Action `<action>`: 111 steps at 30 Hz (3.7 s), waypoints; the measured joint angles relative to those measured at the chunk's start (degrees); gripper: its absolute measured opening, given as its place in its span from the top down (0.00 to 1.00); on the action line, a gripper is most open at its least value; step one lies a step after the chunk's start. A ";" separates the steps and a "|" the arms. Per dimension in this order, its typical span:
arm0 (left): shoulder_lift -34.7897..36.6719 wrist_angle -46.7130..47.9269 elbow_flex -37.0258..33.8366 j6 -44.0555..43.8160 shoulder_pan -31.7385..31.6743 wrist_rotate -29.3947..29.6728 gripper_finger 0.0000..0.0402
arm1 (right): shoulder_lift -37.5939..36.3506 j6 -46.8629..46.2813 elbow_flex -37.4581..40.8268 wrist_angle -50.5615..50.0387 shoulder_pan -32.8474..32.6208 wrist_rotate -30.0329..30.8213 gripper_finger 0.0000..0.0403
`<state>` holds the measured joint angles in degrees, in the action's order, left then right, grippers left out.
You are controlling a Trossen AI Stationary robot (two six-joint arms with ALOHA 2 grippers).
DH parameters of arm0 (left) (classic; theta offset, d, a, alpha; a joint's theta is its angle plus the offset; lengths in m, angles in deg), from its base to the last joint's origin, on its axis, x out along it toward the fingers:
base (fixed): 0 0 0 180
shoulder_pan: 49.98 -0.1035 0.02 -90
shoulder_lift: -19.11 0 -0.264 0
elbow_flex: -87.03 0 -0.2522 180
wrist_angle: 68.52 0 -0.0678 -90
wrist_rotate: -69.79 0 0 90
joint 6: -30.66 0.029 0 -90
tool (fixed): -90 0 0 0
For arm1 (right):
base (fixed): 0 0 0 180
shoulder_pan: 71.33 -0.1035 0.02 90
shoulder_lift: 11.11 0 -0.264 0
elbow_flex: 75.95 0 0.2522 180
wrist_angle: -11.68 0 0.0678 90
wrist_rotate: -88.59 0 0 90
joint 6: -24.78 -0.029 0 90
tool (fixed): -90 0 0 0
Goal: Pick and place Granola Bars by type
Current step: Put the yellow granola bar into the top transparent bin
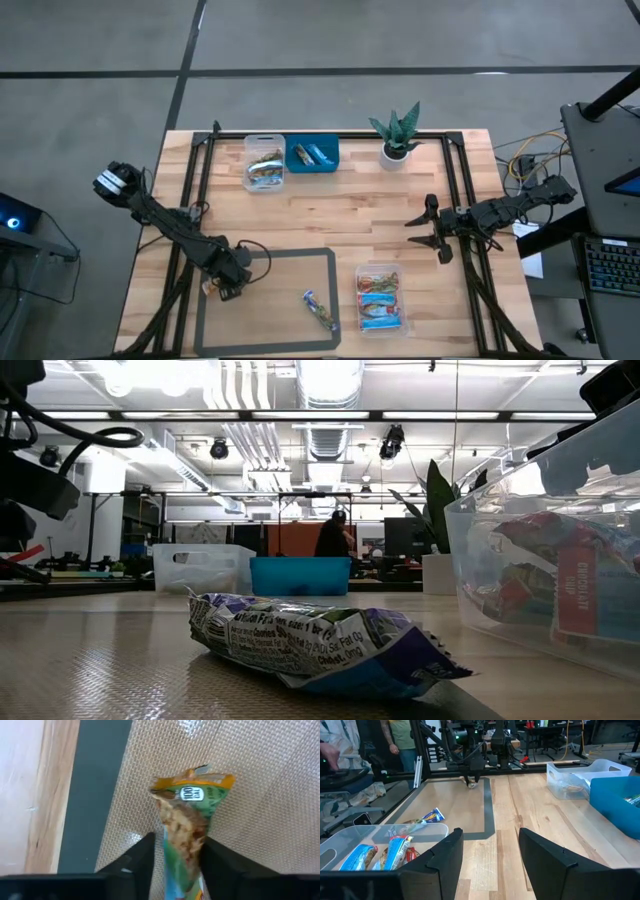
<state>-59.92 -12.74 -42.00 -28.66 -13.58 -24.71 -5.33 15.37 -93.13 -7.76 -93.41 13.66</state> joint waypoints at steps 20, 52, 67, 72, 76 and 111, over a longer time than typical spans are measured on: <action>-0.02 6.68 8.24 13.56 -7.27 8.62 0.97 | 0.00 0.00 0.00 -0.01 0.00 0.00 0.55; -21.43 18.55 55.96 61.08 -47.76 14.48 0.99 | 0.00 0.00 0.00 0.00 0.02 0.00 0.55; -23.08 20.03 52.90 79.70 -66.15 16.11 0.99 | 0.00 0.00 0.00 0.03 0.02 -0.02 0.55; -23.08 17.17 49.43 84.22 -73.31 16.19 0.99 | 0.00 0.00 0.00 0.01 0.00 -0.02 0.55; -23.08 13.18 46.36 88.29 -77.17 15.95 0.99 | 0.00 0.00 0.00 0.01 0.00 -0.01 0.55; -20.59 -1.23 33.70 90.52 -79.75 16.12 0.73 | 0.00 0.00 0.00 -0.01 0.02 -0.01 0.55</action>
<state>-80.50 -13.97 -8.29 61.86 -93.32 -8.59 -5.33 15.37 -93.13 -7.77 -93.39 13.66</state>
